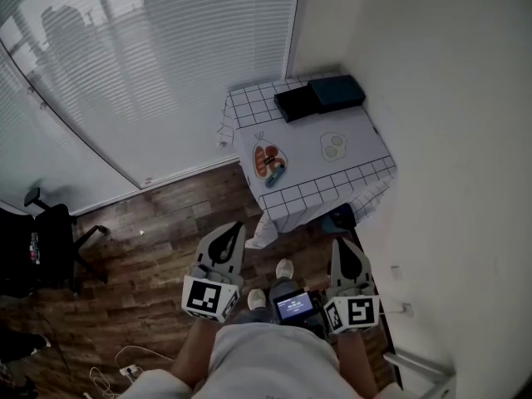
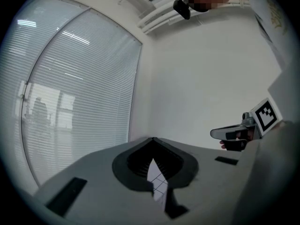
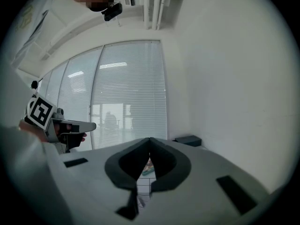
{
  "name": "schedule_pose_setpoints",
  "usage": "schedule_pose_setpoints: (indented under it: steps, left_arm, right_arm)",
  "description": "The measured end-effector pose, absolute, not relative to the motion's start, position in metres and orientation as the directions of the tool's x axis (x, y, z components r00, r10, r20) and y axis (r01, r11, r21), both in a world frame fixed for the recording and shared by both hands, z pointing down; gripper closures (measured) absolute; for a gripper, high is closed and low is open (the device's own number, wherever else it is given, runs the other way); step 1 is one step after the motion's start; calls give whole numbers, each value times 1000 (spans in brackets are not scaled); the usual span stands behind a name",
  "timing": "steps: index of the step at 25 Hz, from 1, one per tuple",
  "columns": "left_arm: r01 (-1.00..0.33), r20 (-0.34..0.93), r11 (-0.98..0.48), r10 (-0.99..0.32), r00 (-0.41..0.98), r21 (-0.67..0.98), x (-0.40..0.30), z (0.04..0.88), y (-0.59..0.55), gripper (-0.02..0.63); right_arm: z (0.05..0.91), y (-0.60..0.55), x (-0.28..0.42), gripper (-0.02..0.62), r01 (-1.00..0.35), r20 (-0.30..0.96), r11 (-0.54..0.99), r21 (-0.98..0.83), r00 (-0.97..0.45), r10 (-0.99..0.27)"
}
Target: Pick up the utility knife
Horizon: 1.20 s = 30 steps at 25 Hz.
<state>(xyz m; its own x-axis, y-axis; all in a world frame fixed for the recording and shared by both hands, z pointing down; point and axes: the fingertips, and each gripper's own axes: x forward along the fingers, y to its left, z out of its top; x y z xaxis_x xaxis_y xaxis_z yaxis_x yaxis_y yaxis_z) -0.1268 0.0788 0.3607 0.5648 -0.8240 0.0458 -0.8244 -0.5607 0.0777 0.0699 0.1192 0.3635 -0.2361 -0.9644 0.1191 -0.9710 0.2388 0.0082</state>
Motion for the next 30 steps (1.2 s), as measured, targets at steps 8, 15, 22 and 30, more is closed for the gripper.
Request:
schedule_pose_setpoints:
  steps: [8,15,22,30]
  left_arm:
    - [-848,84,-522,-845,529,92,-123,370,28,598]
    - [-853,115,-518,-845,522,61,-103,373,-34,598]
    - [-872,160,-487,-858,489,54,-83,383,-78,598]
    - [-887,191,-458,-867,459,54,-60,389,-104,598]
  right_arm:
    - [366,54,81,589,-963,120,271,5,-268,-956]
    - [369,-12,96,589,-950,142,313,-4,-310,-940]
    - [385,-59,117,588,-937,174,346,-37,-347,-922]
    - [388,-96,122,588,-903,171,428,-49,-429,-887]
